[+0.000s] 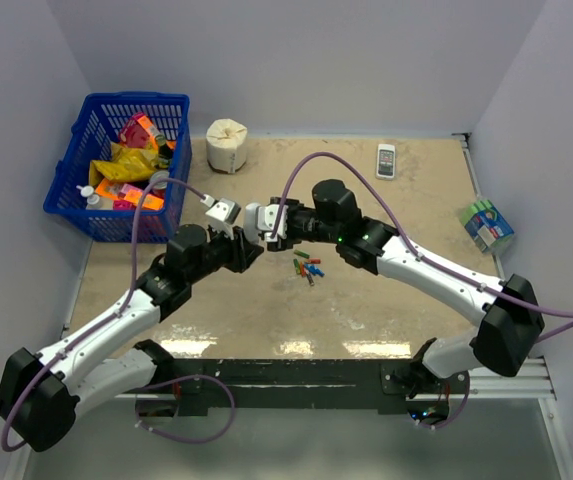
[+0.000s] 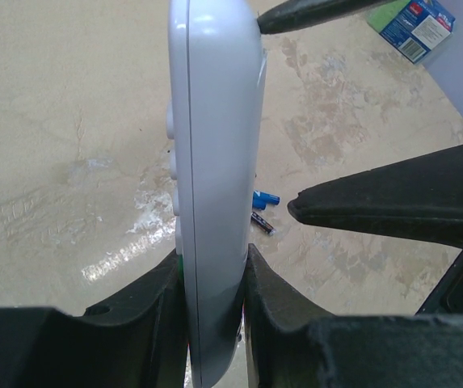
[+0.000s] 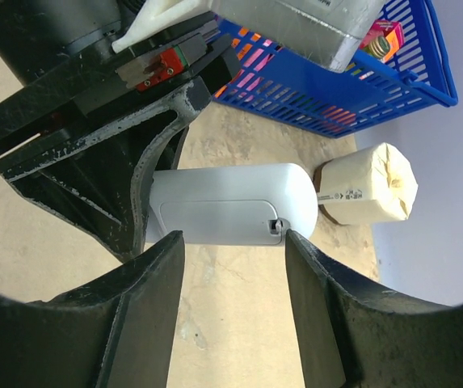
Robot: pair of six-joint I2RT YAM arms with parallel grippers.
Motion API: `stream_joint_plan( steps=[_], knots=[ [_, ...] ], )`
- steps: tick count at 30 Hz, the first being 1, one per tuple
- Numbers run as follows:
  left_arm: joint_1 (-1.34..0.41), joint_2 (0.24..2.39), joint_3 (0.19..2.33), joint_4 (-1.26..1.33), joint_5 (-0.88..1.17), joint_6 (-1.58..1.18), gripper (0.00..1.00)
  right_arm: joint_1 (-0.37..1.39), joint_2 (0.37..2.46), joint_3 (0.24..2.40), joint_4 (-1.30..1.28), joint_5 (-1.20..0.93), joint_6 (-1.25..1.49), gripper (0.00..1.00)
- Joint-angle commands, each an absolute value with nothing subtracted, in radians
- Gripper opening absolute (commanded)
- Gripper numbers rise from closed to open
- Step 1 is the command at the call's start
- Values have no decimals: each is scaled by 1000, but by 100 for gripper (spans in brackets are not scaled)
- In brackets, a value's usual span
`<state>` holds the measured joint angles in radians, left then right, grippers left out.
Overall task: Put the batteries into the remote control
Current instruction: Remove the battery cover from the remote control.
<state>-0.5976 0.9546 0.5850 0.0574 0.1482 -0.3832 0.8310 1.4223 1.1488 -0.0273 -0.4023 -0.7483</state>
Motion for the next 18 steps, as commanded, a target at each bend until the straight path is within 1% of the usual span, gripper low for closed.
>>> stream_joint_plan(
  steps=[1, 6, 14, 18],
  knots=[
    [-598, 959, 603, 87, 149, -387, 0, 836, 1422, 1164, 41, -407, -747, 56],
    [-598, 968, 609, 86, 153, -388, 0, 834, 1425, 1166, 38, -411, -746, 56],
    [-598, 968, 626, 86, 152, -393, 0, 834, 1442, 1173, 3, -442, -741, 51],
    [-598, 966, 630, 89, 160, -393, 0, 834, 1448, 1164, 3, -440, -738, 51]
  ],
)
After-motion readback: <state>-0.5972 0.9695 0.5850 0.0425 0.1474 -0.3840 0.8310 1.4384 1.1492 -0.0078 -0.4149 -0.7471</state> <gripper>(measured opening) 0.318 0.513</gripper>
